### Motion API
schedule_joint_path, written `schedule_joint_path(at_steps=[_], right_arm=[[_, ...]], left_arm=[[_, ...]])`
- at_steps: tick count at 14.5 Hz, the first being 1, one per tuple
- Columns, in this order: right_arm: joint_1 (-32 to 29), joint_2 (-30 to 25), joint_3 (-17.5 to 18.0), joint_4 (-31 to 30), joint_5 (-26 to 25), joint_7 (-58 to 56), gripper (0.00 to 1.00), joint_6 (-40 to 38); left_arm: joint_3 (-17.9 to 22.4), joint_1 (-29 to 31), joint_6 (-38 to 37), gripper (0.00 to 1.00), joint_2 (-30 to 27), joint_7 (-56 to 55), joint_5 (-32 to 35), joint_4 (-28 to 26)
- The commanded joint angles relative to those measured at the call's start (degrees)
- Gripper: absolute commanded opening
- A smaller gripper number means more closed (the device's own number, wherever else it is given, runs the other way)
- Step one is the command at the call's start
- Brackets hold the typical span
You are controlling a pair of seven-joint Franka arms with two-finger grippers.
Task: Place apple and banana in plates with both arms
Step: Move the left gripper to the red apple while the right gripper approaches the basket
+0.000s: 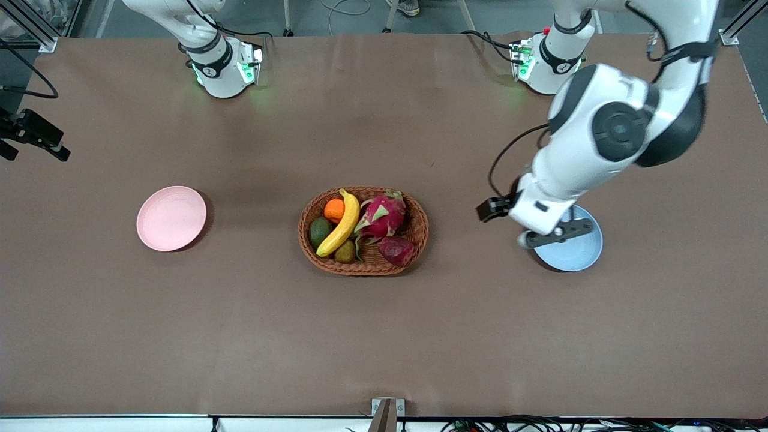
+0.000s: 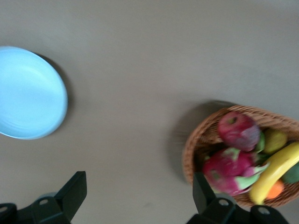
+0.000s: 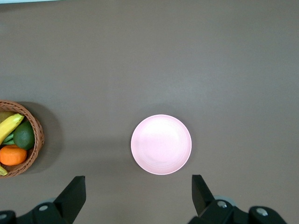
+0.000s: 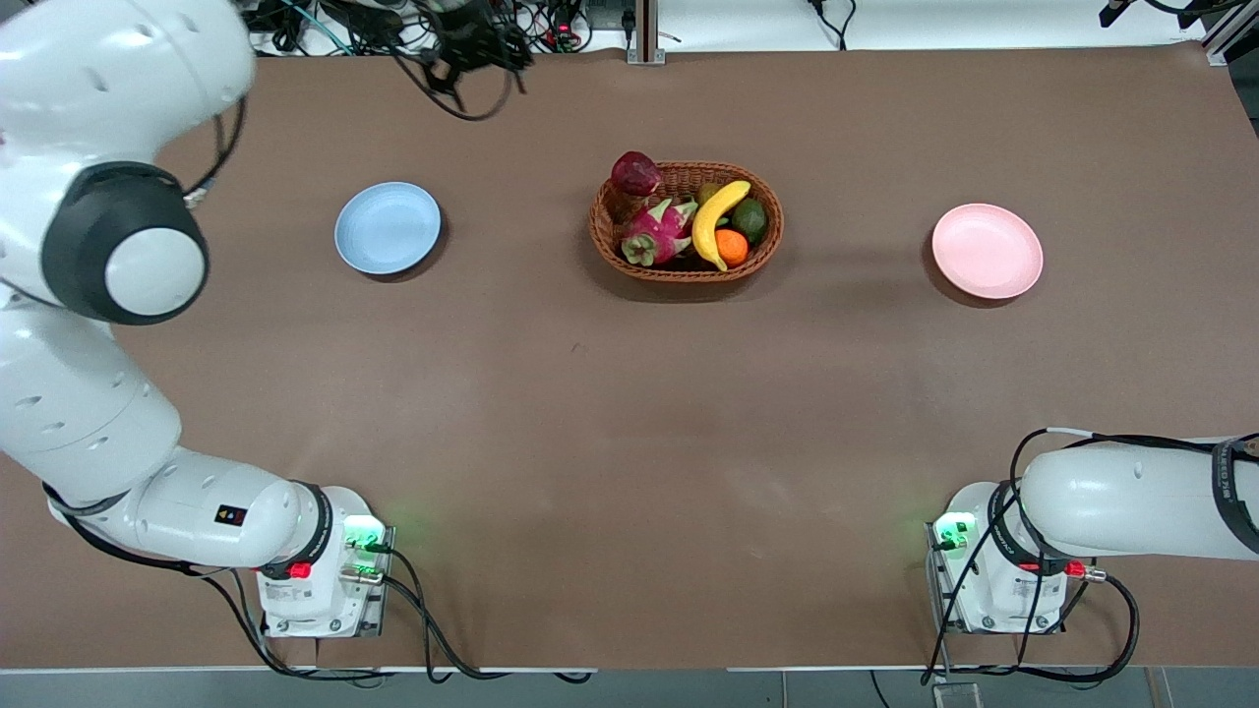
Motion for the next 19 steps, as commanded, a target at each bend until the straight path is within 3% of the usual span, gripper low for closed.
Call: schedule_joint_path(at_steps=[1,6,14,17,19], right_arm=[[-0.9,-0.1,0.9,0.5,-0.3,0.4,1.00,-0.2],[0.8,2.3,0.9,0.6,-0.2,0.4,1.00,-0.3],[11.0,14.3,1.0,2.2,0.4,0.7,1.00,4.1],[15.6,19.7,1.0,2.2,5.2,11.4,1.00,8.7],[19.2,23.0,1.0,2.2,5.4,19.9,1.00,12.1]], left_arm=[[0.2,-3.8,5.2,1.00,4.1,-9.2,-0.5,1.3],[0.2,-9.3,17.3,1.00,11.4,-26.1,-0.3,1.5],[0.4,-12.4,30.1,1.00,18.3,-37.7,0.1,1.5],[0.4,-12.4,32.2,1.00,19.8,-37.7,0.1,1.5],[0.4,-12.4,33.8,1.00,20.7,-37.5,0.2,1.5]])
